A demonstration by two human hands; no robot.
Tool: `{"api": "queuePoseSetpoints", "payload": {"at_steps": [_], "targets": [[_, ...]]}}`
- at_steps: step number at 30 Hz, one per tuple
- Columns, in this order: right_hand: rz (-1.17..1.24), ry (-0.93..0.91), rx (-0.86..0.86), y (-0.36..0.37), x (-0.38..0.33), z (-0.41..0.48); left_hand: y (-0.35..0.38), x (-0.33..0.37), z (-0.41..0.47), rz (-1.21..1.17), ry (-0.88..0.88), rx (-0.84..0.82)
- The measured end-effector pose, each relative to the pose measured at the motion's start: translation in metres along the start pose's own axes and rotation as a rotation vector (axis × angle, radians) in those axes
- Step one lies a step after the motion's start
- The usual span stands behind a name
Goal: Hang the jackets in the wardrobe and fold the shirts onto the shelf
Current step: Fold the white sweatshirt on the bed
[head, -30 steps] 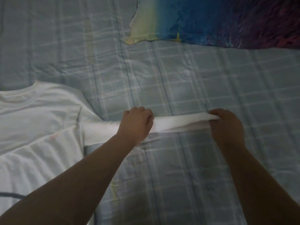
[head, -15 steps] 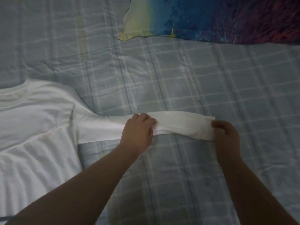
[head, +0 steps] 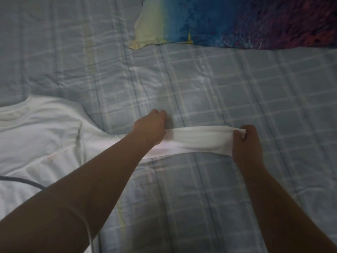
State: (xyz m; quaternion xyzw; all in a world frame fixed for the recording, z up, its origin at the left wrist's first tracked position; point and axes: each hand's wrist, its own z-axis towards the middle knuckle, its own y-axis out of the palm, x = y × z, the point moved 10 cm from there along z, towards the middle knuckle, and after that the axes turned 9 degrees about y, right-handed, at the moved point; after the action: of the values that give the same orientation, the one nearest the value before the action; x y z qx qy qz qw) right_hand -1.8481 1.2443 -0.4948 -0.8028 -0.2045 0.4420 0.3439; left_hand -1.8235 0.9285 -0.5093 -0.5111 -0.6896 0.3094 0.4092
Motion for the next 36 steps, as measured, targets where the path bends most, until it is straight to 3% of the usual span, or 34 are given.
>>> {"api": "queuePoseSetpoints", "payload": {"at_steps": [3,7,9,14,18,24,28,30,32,34,36], "targets": [[0.015,-0.070,0.029,-0.004,-0.004,-0.009,0.000,0.004,-0.002,0.011,0.021,0.042],[0.054,-0.114,0.074,-0.013,-0.001,-0.015,-0.038,0.013,-0.012,-0.105,0.033,0.452],[0.061,-0.109,0.098,-0.017,0.005,-0.015,-0.044,0.026,-0.011,-0.134,0.092,0.533],[-0.055,-0.029,0.066,-0.008,0.029,-0.009,0.000,0.042,0.001,-0.052,0.098,0.341],[-0.076,-0.027,0.048,-0.004,0.035,-0.007,0.013,0.057,-0.030,0.059,0.172,0.525],[-0.027,0.037,0.039,-0.005,0.037,-0.007,0.081,0.067,-0.036,0.152,0.237,0.205],[0.091,0.039,0.007,-0.011,0.022,-0.020,0.067,0.071,-0.034,0.121,0.240,0.195],[0.159,-0.011,-0.014,-0.012,-0.001,-0.036,0.034,0.080,-0.051,-0.160,0.279,0.356],[0.297,-0.069,-0.107,-0.006,-0.030,-0.061,0.008,0.078,-0.070,-0.774,0.182,0.438],[0.500,-0.123,-0.346,0.014,-0.064,-0.096,0.009,0.074,-0.085,-1.465,-0.055,0.328],[0.538,-0.220,-0.545,0.036,-0.093,-0.133,0.016,0.060,-0.099,-1.855,-0.263,0.238]]}}
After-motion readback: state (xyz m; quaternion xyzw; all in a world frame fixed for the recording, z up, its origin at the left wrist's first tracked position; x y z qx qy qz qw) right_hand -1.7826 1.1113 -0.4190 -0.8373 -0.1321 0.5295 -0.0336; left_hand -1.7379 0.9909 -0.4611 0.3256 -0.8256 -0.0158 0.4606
